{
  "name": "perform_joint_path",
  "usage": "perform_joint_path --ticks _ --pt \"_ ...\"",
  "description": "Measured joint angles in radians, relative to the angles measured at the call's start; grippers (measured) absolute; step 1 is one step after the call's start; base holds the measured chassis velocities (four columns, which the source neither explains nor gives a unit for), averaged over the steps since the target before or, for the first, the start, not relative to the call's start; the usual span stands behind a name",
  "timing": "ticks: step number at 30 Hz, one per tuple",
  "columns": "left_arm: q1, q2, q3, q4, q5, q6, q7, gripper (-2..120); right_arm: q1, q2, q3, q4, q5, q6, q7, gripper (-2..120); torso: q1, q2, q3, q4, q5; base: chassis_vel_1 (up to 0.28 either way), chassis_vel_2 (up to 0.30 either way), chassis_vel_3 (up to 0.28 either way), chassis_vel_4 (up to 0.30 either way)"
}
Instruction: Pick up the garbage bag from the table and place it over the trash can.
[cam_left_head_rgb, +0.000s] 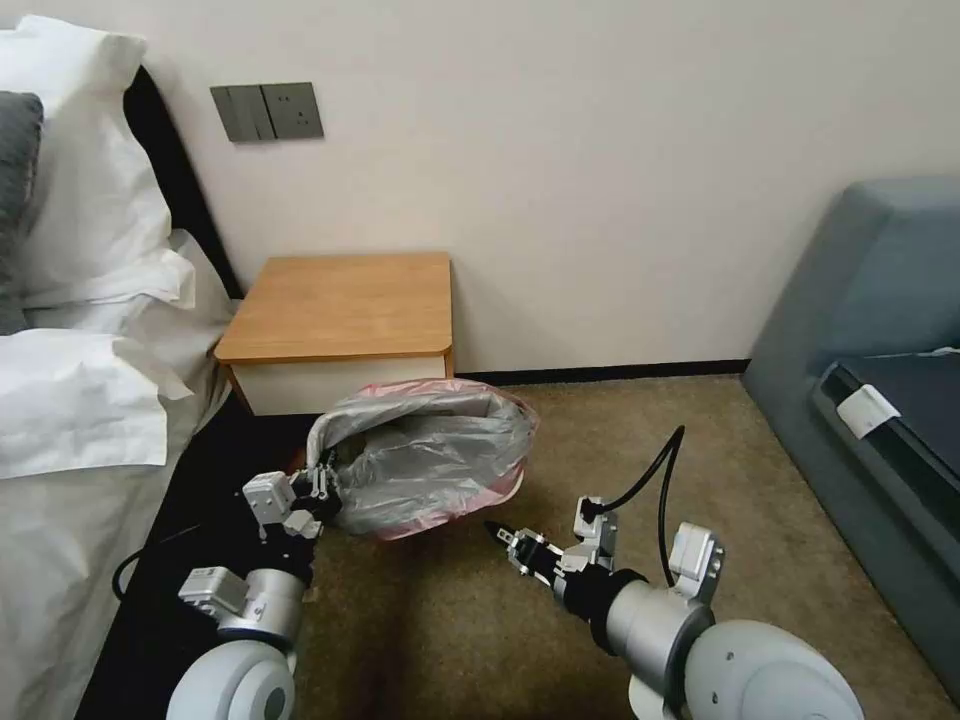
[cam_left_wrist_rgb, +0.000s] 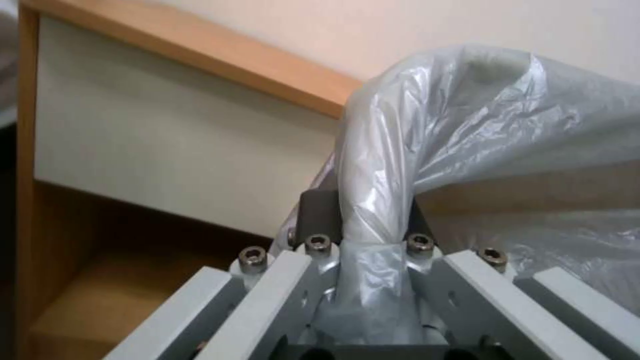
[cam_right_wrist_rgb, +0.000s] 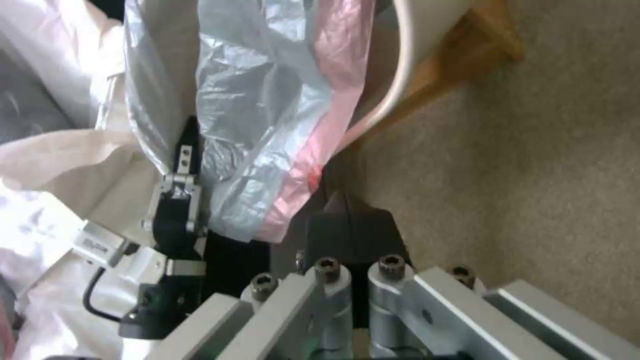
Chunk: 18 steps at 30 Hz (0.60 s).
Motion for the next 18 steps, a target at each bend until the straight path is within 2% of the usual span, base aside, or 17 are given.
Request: perform_joint_path --ticks 2,4,6,8,9,11,14,16,18 --pt "0.000 0.000 -0.001 -0.008 -0.018 0.011 -0.007 5 -0.006 0.001 0.013 0.000 -0.012 -0.010 -0.024 0 0.000 0.000 0.000 -0.0001 0.0000 0.000 0.000 0.000 0.000" --pt "0.000 0.002 -0.004 -0.019 -0.054 0.035 -0.019 5 -0.013 0.006 0.035 0.000 -0.043 -0.010 -0.072 8 0.000 0.000 0.000 -0.0002 0.0000 0.000 0.000 0.000 0.000" --pt "0.000 0.003 -0.004 -0.020 -0.057 0.037 -0.020 5 -0.013 0.008 0.038 0.000 -0.044 -0.006 -0.077 10 0.000 0.000 0.000 -0.0001 0.0000 0.000 0.000 0.000 0.000" --pt "0.003 0.005 -0.006 -0.020 -0.060 0.039 -0.021 5 0.000 0.014 0.052 0.004 -0.033 0.017 -0.076 24 0.000 0.000 0.000 0.0000 0.0000 0.000 0.000 0.000 0.000" --pt "0.003 0.005 -0.006 -0.020 -0.060 0.039 -0.021 5 0.000 0.014 0.052 0.004 -0.033 0.017 -0.076 24 0.000 0.000 0.000 0.0000 0.0000 0.000 0.000 0.000 0.000" --pt "0.007 0.007 -0.006 -0.021 -0.059 0.039 -0.021 5 0.013 0.017 0.057 0.004 -0.031 0.036 -0.066 34 0.000 0.000 0.000 0.0000 0.0000 0.000 0.000 0.000 0.000" --pt "0.009 0.008 -0.006 -0.022 -0.056 0.038 -0.020 5 0.020 0.020 0.058 0.004 -0.033 0.045 -0.059 40 0.000 0.000 0.000 0.0000 0.0000 0.000 0.000 0.000 0.000" --pt "0.014 0.008 -0.006 -0.024 -0.047 0.036 -0.014 5 0.028 0.027 0.058 0.004 -0.044 0.051 -0.058 52 0.000 0.000 0.000 0.0000 0.0000 0.000 0.000 0.000 0.000" --pt "0.016 0.009 -0.005 -0.028 -0.044 0.035 -0.013 5 0.030 0.031 0.058 0.003 -0.047 0.053 -0.057 55 0.000 0.000 0.000 0.0001 0.0000 0.000 0.000 0.000 0.000"
